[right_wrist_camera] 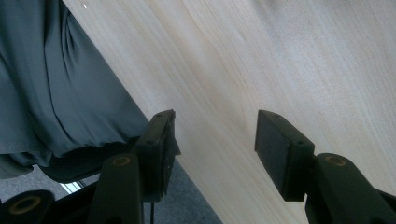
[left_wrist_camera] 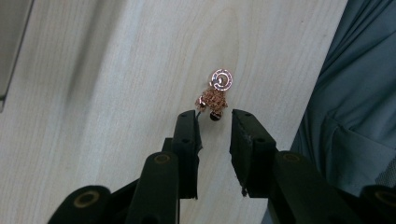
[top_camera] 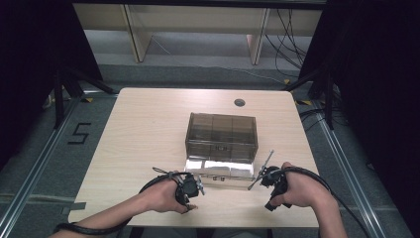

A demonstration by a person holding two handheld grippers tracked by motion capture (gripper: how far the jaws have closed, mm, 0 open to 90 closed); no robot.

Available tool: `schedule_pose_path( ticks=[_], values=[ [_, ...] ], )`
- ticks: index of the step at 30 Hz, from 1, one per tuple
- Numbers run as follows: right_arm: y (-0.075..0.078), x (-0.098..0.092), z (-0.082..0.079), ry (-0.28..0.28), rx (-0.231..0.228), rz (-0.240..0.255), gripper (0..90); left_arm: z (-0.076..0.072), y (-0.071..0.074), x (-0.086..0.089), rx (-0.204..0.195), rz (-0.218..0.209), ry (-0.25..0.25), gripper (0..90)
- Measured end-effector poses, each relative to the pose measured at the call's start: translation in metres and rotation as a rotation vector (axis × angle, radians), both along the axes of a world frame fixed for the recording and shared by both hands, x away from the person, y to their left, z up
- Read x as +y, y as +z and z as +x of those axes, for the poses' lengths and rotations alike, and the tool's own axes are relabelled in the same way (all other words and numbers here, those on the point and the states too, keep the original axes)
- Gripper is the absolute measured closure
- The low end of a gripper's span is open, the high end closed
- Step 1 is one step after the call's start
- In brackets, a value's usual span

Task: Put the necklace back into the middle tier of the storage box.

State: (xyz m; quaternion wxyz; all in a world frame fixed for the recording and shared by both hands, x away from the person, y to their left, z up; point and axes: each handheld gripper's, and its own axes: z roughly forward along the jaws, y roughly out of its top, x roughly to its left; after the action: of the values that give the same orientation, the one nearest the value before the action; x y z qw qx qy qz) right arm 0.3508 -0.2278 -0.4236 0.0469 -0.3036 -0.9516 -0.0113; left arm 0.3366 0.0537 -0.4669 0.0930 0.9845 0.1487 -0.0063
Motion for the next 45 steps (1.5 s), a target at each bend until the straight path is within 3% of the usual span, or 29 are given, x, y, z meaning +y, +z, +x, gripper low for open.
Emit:
schedule_pose_path(
  ticks=[14,20,31,41,45],
  values=[
    [0.0,0.001,-0.001,-0.009,0.001,0.003,48.4,-0.001,-0.004,-0.012,-0.006,0.026,-0.045,73.9],
    [-0.002,0.0,0.001,0.019,-0.01,-0.006,48.4,-0.002,-0.007,-0.014,-0.005,0.048,-0.057,75.4],
    [-0.001,0.0,0.001,0.004,0.007,0.004,48.4,-0.003,-0.01,-0.017,-0.032,0.054,-0.087,82.3],
    [-0.004,0.0,0.001,0.034,-0.009,-0.004,47.8,-0.002,-0.009,-0.016,-0.009,0.049,-0.056,86.8],
    [-0.005,0.001,0.0,0.008,0.009,0.004,47.4,0.001,-0.005,-0.015,-0.009,0.045,-0.04,87.2]
  ],
)
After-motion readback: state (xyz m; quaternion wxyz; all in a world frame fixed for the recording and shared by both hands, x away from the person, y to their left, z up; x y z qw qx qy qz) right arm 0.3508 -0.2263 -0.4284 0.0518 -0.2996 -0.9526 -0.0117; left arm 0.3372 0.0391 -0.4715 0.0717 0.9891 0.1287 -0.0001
